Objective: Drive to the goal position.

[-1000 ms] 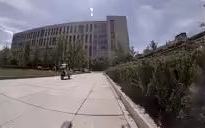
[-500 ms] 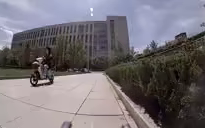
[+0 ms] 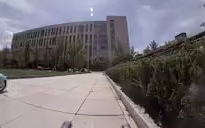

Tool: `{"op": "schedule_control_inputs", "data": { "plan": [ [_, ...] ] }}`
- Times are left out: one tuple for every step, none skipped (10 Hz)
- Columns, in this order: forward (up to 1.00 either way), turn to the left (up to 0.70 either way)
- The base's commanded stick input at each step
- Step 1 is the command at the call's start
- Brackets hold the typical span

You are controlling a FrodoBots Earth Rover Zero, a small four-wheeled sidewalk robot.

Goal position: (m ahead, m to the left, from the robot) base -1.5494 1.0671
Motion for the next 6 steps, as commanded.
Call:
{"op": "schedule_control_inputs", "data": {
  "plan": [
    [0.03,0.0],
    [0.01,0.0],
    [0.02,0.0],
    [0.03,0.0],
    [0.01,0.0],
    [0.03,0.0]
  ]
}}
